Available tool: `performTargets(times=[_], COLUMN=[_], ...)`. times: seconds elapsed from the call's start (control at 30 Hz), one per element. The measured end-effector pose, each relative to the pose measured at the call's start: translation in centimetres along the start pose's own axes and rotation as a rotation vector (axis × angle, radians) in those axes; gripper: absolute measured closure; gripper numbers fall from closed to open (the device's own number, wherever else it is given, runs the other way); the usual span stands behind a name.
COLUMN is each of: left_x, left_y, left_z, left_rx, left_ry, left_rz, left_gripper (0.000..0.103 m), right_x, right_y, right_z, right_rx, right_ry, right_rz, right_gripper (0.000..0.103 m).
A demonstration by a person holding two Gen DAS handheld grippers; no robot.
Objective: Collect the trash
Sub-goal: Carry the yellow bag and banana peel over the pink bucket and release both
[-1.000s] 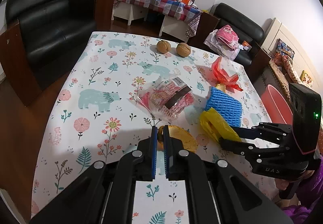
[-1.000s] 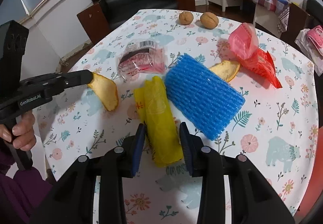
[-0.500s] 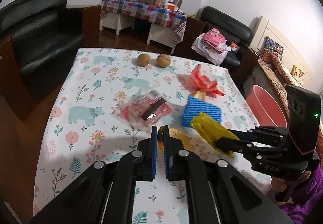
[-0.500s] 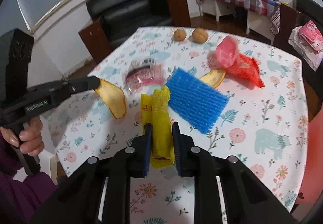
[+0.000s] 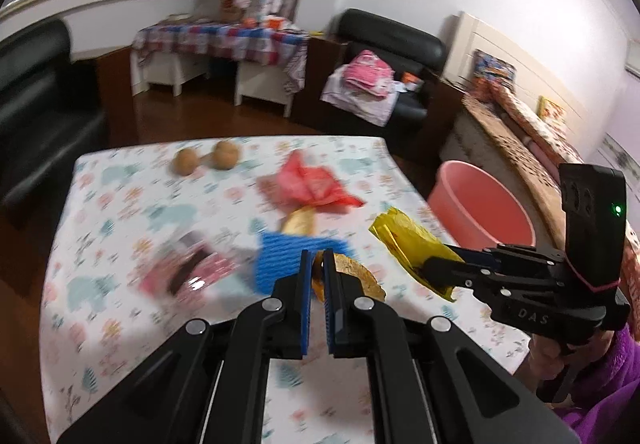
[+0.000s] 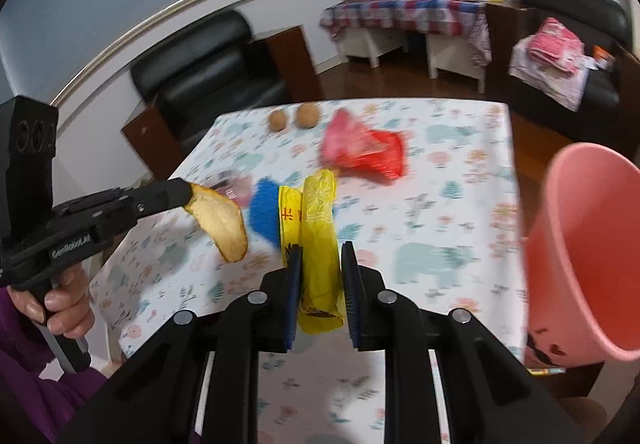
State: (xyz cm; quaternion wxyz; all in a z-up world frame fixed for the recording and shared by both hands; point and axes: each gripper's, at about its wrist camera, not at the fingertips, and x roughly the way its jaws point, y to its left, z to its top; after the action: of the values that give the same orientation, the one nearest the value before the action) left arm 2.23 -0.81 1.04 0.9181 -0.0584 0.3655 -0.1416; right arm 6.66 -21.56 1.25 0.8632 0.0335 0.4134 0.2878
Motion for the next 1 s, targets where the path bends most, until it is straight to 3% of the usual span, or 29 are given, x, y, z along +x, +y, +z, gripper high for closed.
performTargets(times=[0.63, 1.0], left_x=[6.3, 10.6], left_y=[-13.4, -18.8], left_z=[5.5, 6.2], left_rx=[0.202, 0.284], left_ry=[-0.024, 0.012], left_rz=[-0.218, -0.241], left_gripper=[0.098, 0.098], right_x=[-6.5, -8.1], right_y=[-10.9, -14.9], right_z=[-1.2, -2.9], right_rx=[0.229, 0.329], right_ry=[-0.142, -0.162], right_rz=[-0.253, -0.335], right_gripper=[0.083, 0.083])
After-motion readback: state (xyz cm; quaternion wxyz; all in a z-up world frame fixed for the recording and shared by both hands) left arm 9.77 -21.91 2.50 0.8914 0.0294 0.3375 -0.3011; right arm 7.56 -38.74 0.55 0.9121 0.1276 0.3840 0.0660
